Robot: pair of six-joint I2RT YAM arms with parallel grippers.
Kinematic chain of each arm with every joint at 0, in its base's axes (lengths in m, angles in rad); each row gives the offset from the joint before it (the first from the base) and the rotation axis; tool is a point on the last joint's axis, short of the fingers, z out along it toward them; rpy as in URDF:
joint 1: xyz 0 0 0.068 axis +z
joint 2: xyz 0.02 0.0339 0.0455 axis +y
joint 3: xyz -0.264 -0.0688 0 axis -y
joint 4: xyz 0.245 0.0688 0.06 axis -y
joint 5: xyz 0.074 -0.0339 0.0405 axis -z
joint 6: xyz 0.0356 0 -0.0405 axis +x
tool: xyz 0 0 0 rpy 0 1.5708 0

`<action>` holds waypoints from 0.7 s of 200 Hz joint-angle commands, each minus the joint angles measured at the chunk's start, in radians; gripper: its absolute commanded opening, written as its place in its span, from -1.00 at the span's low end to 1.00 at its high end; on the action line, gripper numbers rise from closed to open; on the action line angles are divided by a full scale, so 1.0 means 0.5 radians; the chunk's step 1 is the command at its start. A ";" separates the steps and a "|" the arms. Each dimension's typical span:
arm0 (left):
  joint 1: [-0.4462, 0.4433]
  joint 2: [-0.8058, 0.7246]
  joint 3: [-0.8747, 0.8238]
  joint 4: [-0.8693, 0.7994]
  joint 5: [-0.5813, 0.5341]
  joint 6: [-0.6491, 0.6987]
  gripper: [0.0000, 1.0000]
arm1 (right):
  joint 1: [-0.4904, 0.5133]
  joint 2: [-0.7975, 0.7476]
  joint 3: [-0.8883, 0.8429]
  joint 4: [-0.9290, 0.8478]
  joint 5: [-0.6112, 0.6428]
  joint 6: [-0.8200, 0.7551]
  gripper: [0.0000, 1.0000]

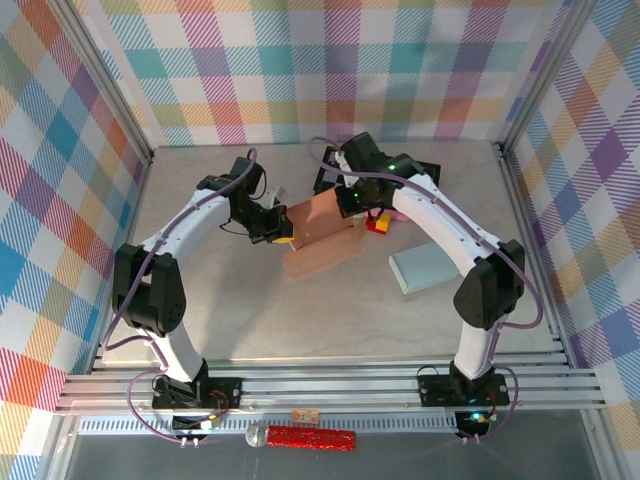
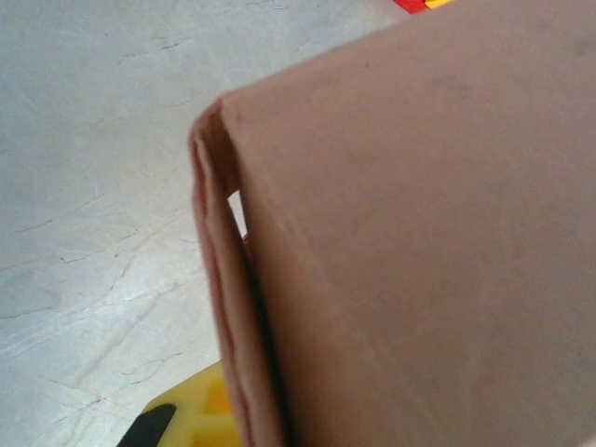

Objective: Fold the paper box

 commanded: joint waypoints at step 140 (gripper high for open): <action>-0.062 -0.041 0.103 -0.029 0.048 0.062 -1.00 | 0.110 0.337 0.510 -0.346 0.636 0.054 -0.83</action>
